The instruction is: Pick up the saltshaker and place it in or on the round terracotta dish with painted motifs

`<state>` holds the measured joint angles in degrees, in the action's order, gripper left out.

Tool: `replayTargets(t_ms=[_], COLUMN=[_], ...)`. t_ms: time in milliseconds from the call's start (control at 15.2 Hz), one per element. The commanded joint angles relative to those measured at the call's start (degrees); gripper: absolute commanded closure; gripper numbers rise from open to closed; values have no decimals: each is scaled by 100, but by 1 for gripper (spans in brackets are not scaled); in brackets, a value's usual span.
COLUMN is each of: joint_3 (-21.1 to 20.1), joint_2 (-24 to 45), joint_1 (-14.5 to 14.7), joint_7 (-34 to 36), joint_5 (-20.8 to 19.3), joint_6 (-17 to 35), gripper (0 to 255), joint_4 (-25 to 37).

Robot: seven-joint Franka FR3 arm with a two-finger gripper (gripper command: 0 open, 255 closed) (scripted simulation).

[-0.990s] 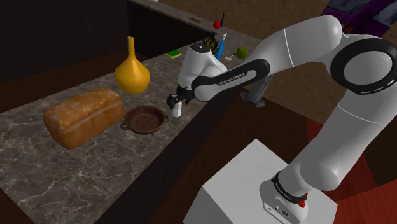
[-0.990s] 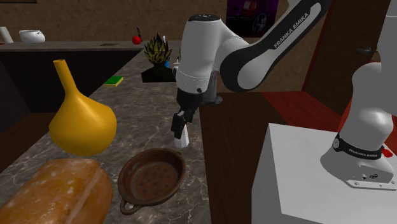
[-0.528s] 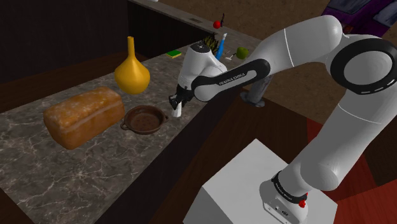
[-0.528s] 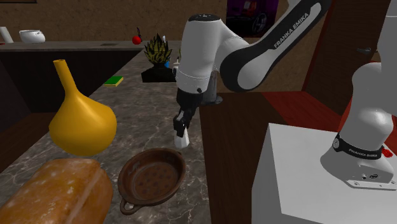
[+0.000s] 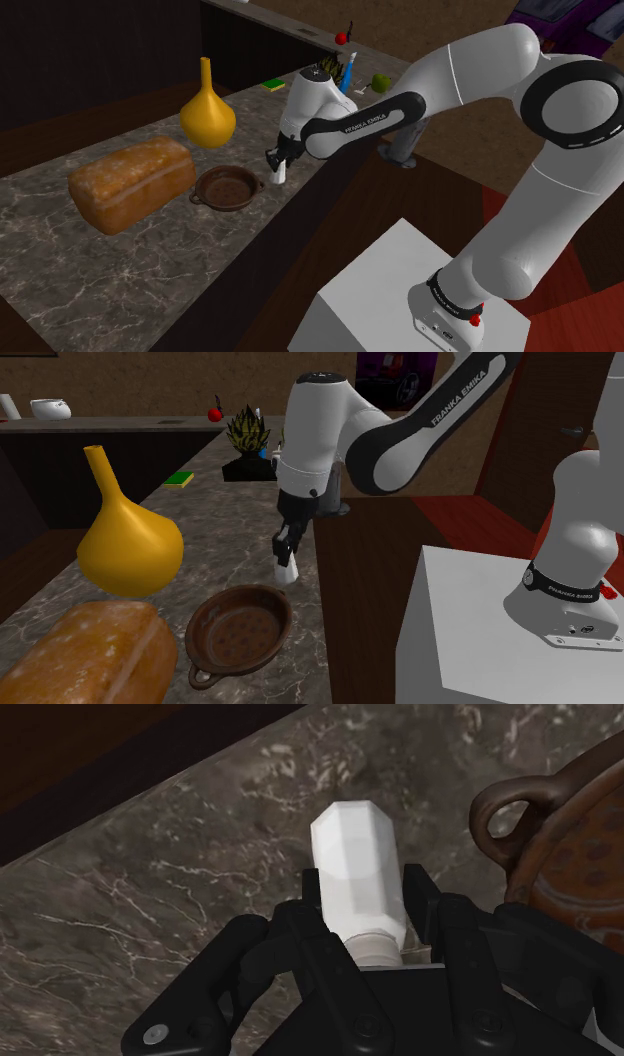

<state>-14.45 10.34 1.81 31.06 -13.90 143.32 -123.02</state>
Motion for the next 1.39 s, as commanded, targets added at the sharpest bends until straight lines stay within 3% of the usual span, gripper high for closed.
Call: replayTargets(t_ms=[0,1320], joint_3=[-15,-100], joint_2=[-69,-815], joint_1=[-10,-57], joint_7=[-48,-509], joint_5=[54,570], joint_6=[-99,-1494], gripper=[255,255], joint_4=[34,743])
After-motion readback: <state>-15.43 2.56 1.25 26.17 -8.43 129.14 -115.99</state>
